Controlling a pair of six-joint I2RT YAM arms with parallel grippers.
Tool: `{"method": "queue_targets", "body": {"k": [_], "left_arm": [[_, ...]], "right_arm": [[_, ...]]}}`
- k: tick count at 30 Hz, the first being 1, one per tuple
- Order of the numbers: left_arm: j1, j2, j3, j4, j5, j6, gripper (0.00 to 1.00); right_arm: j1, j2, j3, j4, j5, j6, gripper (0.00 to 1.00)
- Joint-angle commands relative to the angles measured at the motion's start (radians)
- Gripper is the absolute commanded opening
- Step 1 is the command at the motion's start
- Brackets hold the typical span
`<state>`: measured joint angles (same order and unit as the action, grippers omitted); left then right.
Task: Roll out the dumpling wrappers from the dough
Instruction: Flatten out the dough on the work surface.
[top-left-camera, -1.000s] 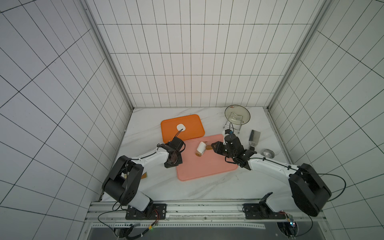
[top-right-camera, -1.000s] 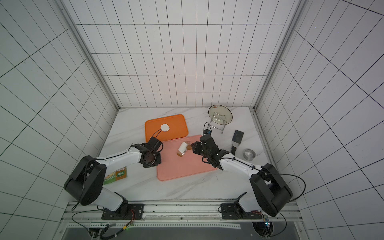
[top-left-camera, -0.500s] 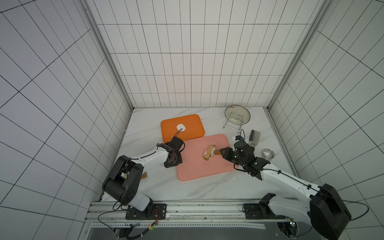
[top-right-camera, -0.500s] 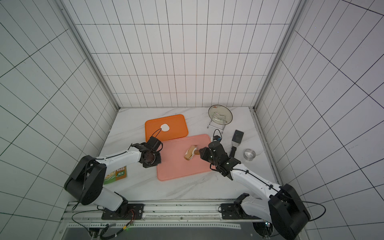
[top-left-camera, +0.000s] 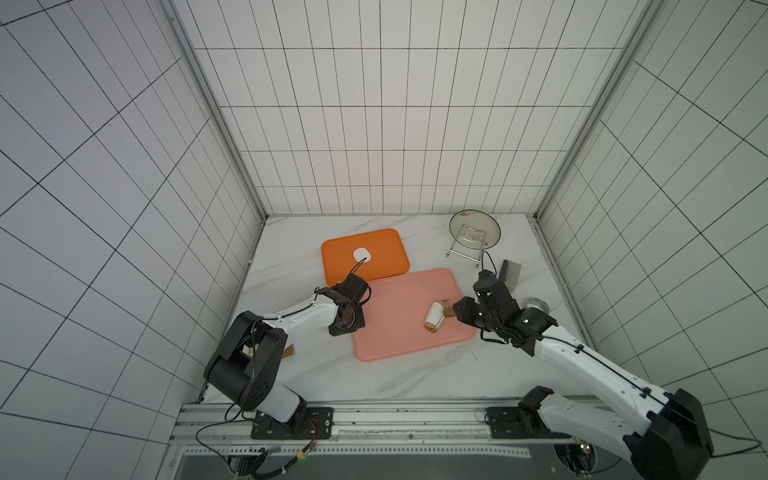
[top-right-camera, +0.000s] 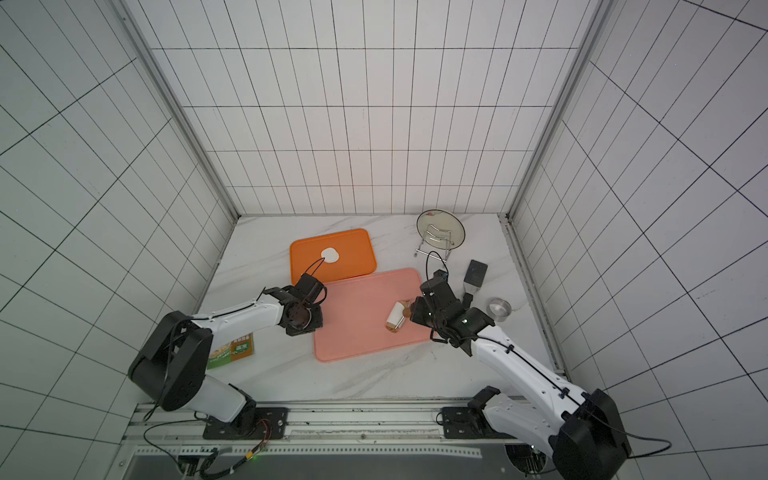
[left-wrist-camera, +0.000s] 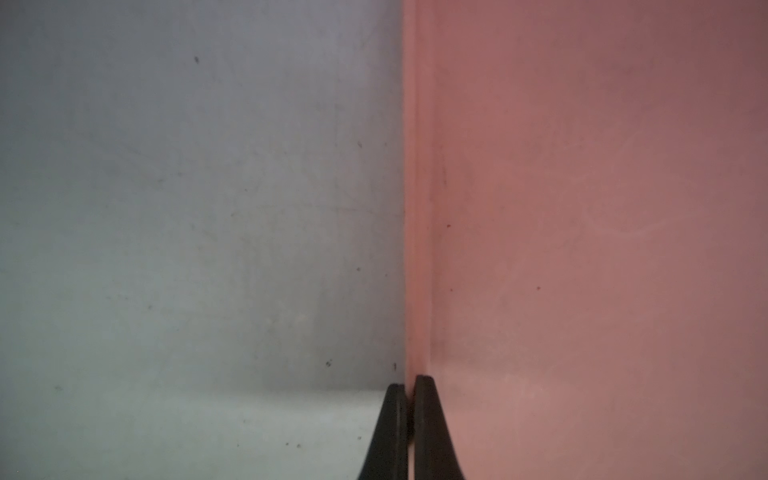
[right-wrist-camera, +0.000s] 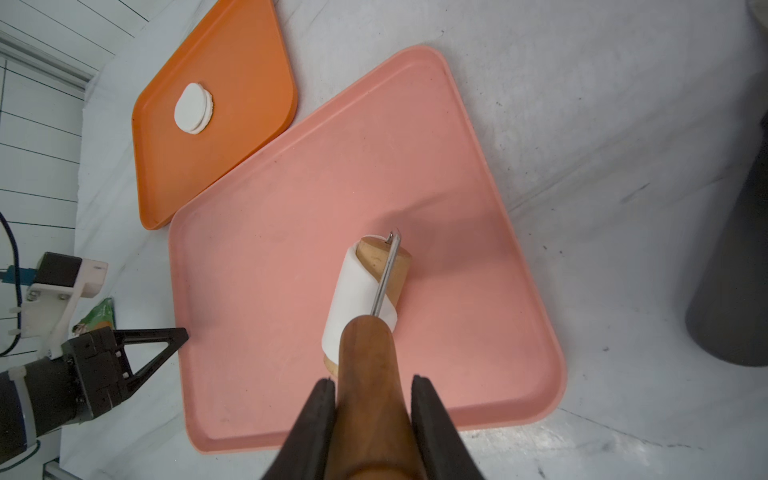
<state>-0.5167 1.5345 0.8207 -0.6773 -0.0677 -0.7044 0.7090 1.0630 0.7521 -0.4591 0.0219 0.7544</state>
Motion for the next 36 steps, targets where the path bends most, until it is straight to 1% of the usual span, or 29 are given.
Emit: {"method": "queue_targets", "body": {"k": [1,6,12,20,24,27,29,31,34,36], "left_arm": [[-0.015,-0.005,-0.004,-0.07,-0.035,-0.019,0.0],[-0.017,-0.011,-0.001,-0.071,-0.033,-0.023,0.0],[-0.022,-0.011,0.001,-0.071,-0.032,-0.026,0.0],[-0.023,-0.001,-0.005,-0.061,-0.029,-0.031,0.0],[-0.023,0.004,-0.006,-0.055,-0.027,-0.032,0.0],[-0.023,0.012,0.0,-0.055,-0.025,-0.029,0.0],[-0.023,0.015,-0.004,-0.05,-0.024,-0.03,0.0],[-0.022,0.022,-0.005,-0.044,-0.021,-0.029,0.0],[-0.022,0.037,-0.002,-0.037,-0.017,-0.027,0.0],[-0.021,0.042,0.0,-0.036,-0.017,-0.026,0.0]], "right_arm": [[0.013,0.025,0.093,-0.115,0.01,-0.113,0.0],[0.028,0.11,0.139,-0.046,-0.007,-0.163,0.0],[0.064,0.192,0.138,0.091,-0.057,-0.165,0.0],[0.078,0.259,0.298,0.112,-0.072,-0.216,0.0],[0.078,0.317,0.31,0.169,-0.097,-0.207,0.0],[0.079,0.349,0.335,0.171,-0.093,-0.206,0.0],[0.079,0.368,0.333,0.177,-0.076,-0.218,0.0],[0.063,0.401,0.308,0.19,-0.09,-0.222,0.0],[0.038,0.456,0.235,0.187,-0.105,-0.216,0.0],[0.018,0.446,0.169,0.174,-0.074,-0.218,0.0]]}}
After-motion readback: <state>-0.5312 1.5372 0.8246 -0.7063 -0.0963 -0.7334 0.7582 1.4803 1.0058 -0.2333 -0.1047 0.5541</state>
